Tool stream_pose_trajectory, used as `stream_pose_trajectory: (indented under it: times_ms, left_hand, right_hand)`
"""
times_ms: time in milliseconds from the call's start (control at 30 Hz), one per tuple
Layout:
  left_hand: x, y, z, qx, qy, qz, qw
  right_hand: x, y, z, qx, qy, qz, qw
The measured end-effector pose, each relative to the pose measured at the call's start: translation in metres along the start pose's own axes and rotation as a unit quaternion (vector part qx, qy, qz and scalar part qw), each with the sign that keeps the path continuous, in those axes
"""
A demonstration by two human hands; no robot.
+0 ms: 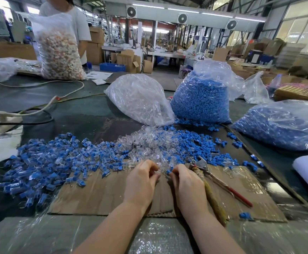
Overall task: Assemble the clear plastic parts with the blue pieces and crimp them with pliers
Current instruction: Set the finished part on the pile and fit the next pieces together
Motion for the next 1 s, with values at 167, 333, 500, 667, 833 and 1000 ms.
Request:
stream_pose_trajectory:
  times_ms: [167, 333, 500, 667, 833, 1000]
  left_hand:
    - [-0.001, 0.001, 0.003, -0.007, 0.01, -0.022, 1.0]
    - [0.005, -0.001, 0.002, 0.016, 0.116, 0.023, 0.993]
    - [0.01, -0.002, 0.003, 0.028, 0.196, 0.051, 0.979]
    - [0.013, -0.004, 0.002, 0.034, 0.247, 0.071, 0.966]
    - [0.012, -0.003, 0.003, 0.043, 0.256, 0.061, 0.964]
    - [0.011, -0.003, 0.003, 0.048, 0.261, 0.066, 0.962]
  right_hand:
    - [-0.002, 0.001, 0.001, -0.004, -0.028, -0.001, 1.0]
    - [0.0, 0.002, 0.007, -0.026, -0.068, 0.01, 0.997]
    - [0.001, 0.002, 0.008, -0.02, -0.09, 0.003, 0.996]
    - [0.002, 0.003, 0.008, -0.008, -0.09, 0.001, 0.996]
    - [0.003, 0.004, 0.006, -0.002, -0.07, 0.008, 0.998]
    - [0.004, 0.005, 0.01, -0.033, -0.082, 0.01, 0.996]
Point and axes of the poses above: each hand's wrist, its own y-axis away from the middle knuckle, its own z-axis out of the back of the hand, x = y × z, the point moved 3 cm from there along -y, towards the middle knuckle, and after that the axes turned 5 degrees about x, right-handed, at the moved point
